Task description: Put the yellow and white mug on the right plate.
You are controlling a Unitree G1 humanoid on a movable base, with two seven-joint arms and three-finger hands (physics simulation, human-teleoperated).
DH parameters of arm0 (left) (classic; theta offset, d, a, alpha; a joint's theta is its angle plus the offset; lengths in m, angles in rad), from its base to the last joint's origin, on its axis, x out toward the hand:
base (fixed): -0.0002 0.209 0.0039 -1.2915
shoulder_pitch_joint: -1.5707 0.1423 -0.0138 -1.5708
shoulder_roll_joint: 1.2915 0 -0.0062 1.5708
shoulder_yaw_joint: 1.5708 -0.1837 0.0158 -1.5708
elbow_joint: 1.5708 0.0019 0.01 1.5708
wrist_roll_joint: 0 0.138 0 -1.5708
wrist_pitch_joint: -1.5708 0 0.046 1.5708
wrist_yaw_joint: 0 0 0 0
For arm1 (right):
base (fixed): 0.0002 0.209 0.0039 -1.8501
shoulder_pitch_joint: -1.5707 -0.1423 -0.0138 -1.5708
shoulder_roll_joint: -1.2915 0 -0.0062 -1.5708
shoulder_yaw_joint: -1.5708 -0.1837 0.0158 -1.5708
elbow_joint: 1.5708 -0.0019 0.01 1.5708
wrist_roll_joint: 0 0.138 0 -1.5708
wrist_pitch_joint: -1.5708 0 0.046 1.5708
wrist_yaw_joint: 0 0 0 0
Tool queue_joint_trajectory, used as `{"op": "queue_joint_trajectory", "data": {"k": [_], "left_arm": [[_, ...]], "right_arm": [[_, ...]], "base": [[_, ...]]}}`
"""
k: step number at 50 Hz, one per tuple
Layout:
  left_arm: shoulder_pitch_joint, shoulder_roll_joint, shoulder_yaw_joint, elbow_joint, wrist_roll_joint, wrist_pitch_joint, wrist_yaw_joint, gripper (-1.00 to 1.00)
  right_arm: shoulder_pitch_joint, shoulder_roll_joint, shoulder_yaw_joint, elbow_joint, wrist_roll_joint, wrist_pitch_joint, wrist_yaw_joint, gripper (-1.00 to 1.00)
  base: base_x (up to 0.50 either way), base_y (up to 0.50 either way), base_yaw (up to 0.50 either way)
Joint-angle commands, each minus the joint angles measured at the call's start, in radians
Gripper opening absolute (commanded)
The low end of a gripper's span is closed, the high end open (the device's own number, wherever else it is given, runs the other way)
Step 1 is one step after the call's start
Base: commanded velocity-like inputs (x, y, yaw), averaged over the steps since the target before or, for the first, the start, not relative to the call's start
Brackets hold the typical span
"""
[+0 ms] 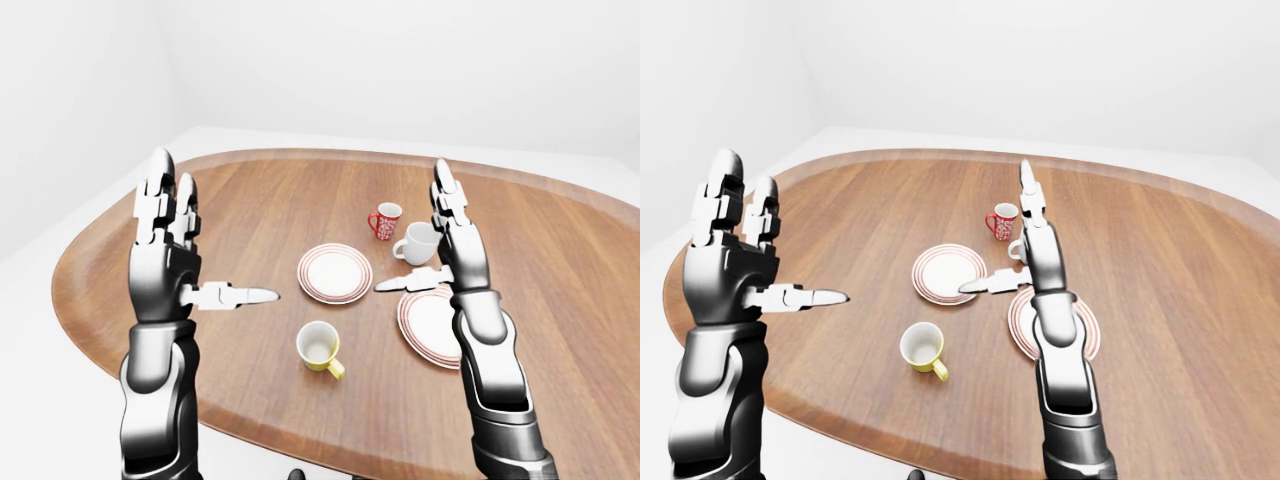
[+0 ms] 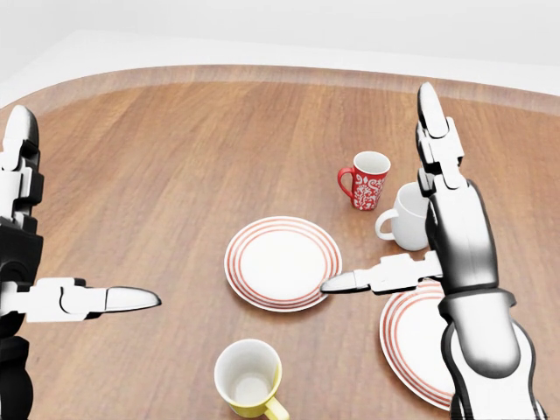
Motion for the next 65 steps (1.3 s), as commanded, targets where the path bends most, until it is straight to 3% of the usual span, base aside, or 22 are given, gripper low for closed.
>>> {"op": "queue_joint_trajectory", "data": {"k": [1,7,14,16,21,40,65], "left_arm": [[-0.015,0.013,0.017,0.020,-0.006,0.000,0.003,1.00],[-0.015,0.014,0.016,0.027,-0.004,0.000,0.002,1.00],[-0.022,0.018,0.023,0.040,-0.006,0.000,0.003,1.00],[-0.047,0.032,0.050,0.038,-0.021,0.000,0.008,1.00],[-0.049,0.037,0.052,0.045,-0.029,0.000,0.012,1.00],[-0.059,0.049,0.062,0.045,-0.040,0.000,0.019,1.00],[-0.070,0.059,0.074,0.046,-0.053,0.000,0.024,1.00]], "right_arm": [[-0.122,-0.037,-0.003,0.078,-0.159,0.000,0.056,1.00],[-0.130,-0.053,0.035,0.078,-0.323,0.000,0.065,1.00],[-0.171,-0.021,0.056,0.058,-0.428,0.000,0.141,1.00],[-0.217,-0.017,0.177,0.085,-0.607,0.000,0.256,1.00],[-0.218,0.031,0.140,0.083,-0.678,0.000,0.309,1.00],[-0.184,0.081,0.152,0.124,-0.751,0.000,0.295,1.00],[-0.177,0.139,0.206,0.296,-0.752,0.000,0.197,1.00]], "base": [[0.00,0.00,0.00],[0.00,0.00,0.00],[0.00,0.00,0.00],[0.00,0.00,0.00],[0.00,0.00,0.00],[0.00,0.00,0.00],[0.00,0.00,0.00]]}}
